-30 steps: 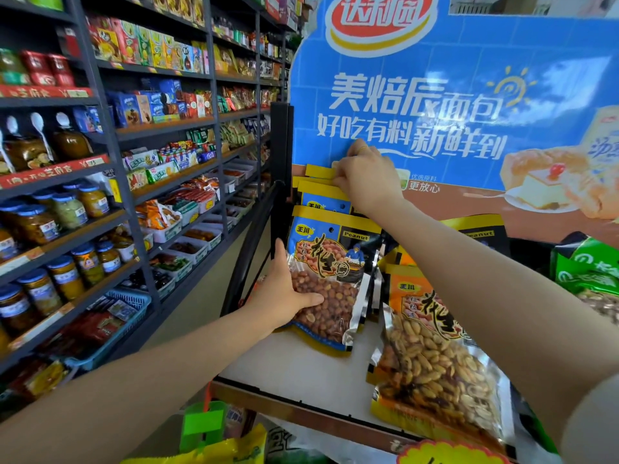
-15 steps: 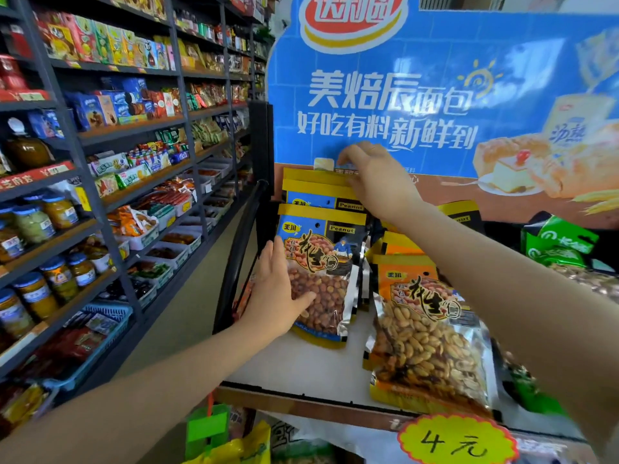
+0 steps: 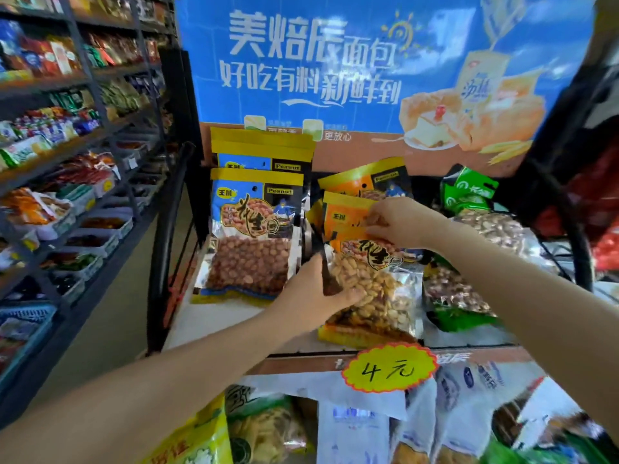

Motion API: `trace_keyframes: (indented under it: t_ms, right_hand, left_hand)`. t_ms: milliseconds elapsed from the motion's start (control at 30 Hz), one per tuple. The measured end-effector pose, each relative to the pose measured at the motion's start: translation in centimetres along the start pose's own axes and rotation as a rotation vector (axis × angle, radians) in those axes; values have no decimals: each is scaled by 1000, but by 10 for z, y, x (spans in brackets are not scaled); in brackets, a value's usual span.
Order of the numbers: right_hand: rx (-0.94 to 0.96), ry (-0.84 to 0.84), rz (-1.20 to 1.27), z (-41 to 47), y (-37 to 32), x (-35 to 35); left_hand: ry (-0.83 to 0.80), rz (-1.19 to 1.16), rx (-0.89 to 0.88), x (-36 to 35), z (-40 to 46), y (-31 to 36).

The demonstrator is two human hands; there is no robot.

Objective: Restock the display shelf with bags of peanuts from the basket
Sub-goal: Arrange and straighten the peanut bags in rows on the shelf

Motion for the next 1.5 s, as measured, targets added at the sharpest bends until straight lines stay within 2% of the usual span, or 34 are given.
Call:
trace_keyframes:
  t_ms: [133, 267, 367, 433, 500, 600, 700, 867, 933, 1000, 1067, 1100, 1167, 1300, 1367, 1433, 1500]
  right_hand:
    - [50, 113, 30, 13, 6, 20]
    - [157, 12, 98, 31, -6, 18]
    - [241, 79, 206, 40, -2, 19]
    - [317, 61, 359, 42, 0, 23]
    - [397, -50, 515, 37, -4, 28]
    - [557, -150, 477, 27, -13, 34]
    - [635, -199, 387, 20, -19, 29]
    - [661, -309, 482, 6, -26, 35]
    - [619, -263, 629, 6, -21, 46]
    - [510, -66, 730, 18, -4, 59]
    - [432, 193, 446, 33, 14, 69]
    - [396, 253, 263, 40, 21, 68]
    - [366, 265, 73, 48, 26, 61]
    - [265, 209, -37, 51, 26, 51]
    - [124, 272, -124, 49, 33, 56]
    - [-119, 382, -154, 37, 54, 67]
    - [-212, 334, -11, 29, 74, 59]
  left_hand:
    - [39, -143, 125, -4, 8, 4]
    - [113, -304, 174, 3, 16, 6]
    - [131, -496, 189, 8, 25, 0]
    - [179, -574, 142, 13, 30, 3]
    - [242, -598, 83, 19, 33, 10]
    - [339, -631, 3, 29, 36, 16]
    - [363, -718, -65, 40, 37, 19]
    - [365, -557, -187, 58, 28, 30]
    - [320, -428, -271, 64, 18, 38]
    - [295, -239, -362, 66, 8, 45]
    - [289, -125, -427, 61, 1, 52]
    - [278, -98, -446, 59, -1, 54]
    - [291, -106, -468, 60, -5, 55]
    - [285, -180, -474, 68, -13, 58]
    - [301, -238, -451, 70, -16, 56]
    - [293, -291, -435, 70, -17, 57]
    - [276, -323, -415, 69, -17, 55]
Point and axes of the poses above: each hand's wrist, its own z-axis towards the middle knuckle, its own x-axis out of the back of the hand, y = z × x, the point moved 8 cm from there along z, towards the middle knuckle, and after that the axes turned 6 degrees about x, right-handed, at the moved point
